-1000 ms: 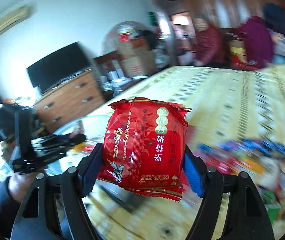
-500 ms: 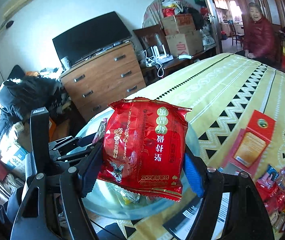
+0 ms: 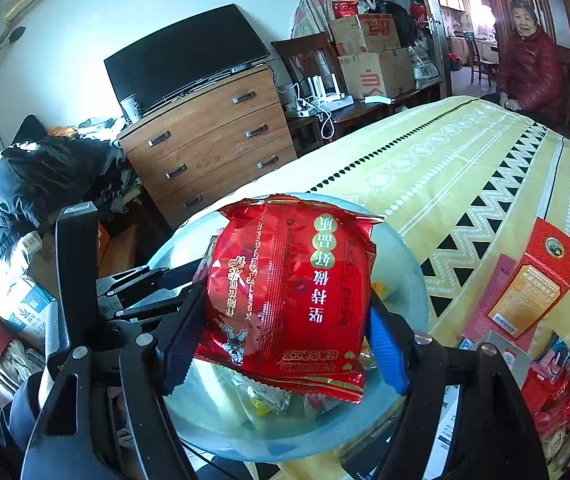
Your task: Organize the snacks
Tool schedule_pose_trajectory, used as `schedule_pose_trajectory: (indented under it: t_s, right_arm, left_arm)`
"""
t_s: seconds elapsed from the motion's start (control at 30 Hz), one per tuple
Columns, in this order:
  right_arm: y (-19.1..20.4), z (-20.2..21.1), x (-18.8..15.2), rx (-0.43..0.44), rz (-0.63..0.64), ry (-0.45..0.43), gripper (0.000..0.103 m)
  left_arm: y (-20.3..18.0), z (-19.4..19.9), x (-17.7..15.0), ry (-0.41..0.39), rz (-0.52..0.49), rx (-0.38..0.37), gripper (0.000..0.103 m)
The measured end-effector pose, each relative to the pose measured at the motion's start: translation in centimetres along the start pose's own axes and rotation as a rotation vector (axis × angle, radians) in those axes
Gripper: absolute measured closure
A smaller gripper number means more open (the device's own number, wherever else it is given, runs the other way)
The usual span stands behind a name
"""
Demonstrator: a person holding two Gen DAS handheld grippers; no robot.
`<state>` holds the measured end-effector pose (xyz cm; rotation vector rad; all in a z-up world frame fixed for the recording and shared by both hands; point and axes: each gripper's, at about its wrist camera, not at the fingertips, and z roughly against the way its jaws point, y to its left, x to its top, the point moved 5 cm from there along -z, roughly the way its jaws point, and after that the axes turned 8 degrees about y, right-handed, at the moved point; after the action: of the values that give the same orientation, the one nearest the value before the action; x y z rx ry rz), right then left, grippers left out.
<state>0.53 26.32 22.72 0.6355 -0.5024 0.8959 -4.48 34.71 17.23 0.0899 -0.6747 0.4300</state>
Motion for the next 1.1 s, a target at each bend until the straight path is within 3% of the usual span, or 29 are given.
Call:
schedule_pose_trajectory:
  t_s: [0.67, 0.73, 0.77, 0.8, 0.87, 0.93, 1.0, 1.07, 1.1]
  right_arm:
    - [0.2, 0.1, 0.1, 0.003, -0.007, 0.006, 0.024]
    - [0.2, 0.1, 0.1, -0.016, -0.002, 0.005, 0.018]
    - [0.2, 0.1, 0.1, -0.057, 0.008, 0.002, 0.01]
    - [0.3, 0.3, 0.1, -0.104, 0.023, -0.002, 0.001]
    - [0.4, 2.7, -0.2, -0.18, 0.048, -0.066, 0.001]
    - [0.2, 8.2, -1.7, -0.251, 0.048, -0.203, 0.0]
    - [-0.3, 13.3, -4.3, -0.32, 0.036, -0.314, 0.0]
    - [-2.1, 19.1, -9.5, -0.433, -0.01, -0.407, 0.0]
    - [-3.3, 20.8, -11.9, -0.488, -0.043, -0.421, 0.0]
  left_arm:
    - [0.5, -0.3, 0.0, 0.01, -0.003, 0.009, 0.067]
    - [0.7, -0.2, 0.2, 0.004, 0.005, 0.023, 0.056]
    - [0.8, 0.0, 0.4, -0.009, 0.015, 0.023, 0.035]
    - [0.7, 0.6, 0.5, -0.029, 0.02, 0.024, 0.029]
    - [-0.8, 3.3, 1.0, -0.104, -0.009, 0.042, 0.029]
    - [-4.5, 7.0, 1.3, -0.187, -0.077, 0.027, 0.026]
    - [-9.5, 10.5, 0.8, -0.274, -0.147, -0.005, 0.0]
    - [-15.8, 13.5, -1.1, -0.391, -0.225, -0.063, 0.0]
    - [-19.2, 14.1, -2.9, -0.424, -0.247, -0.128, 0.0]
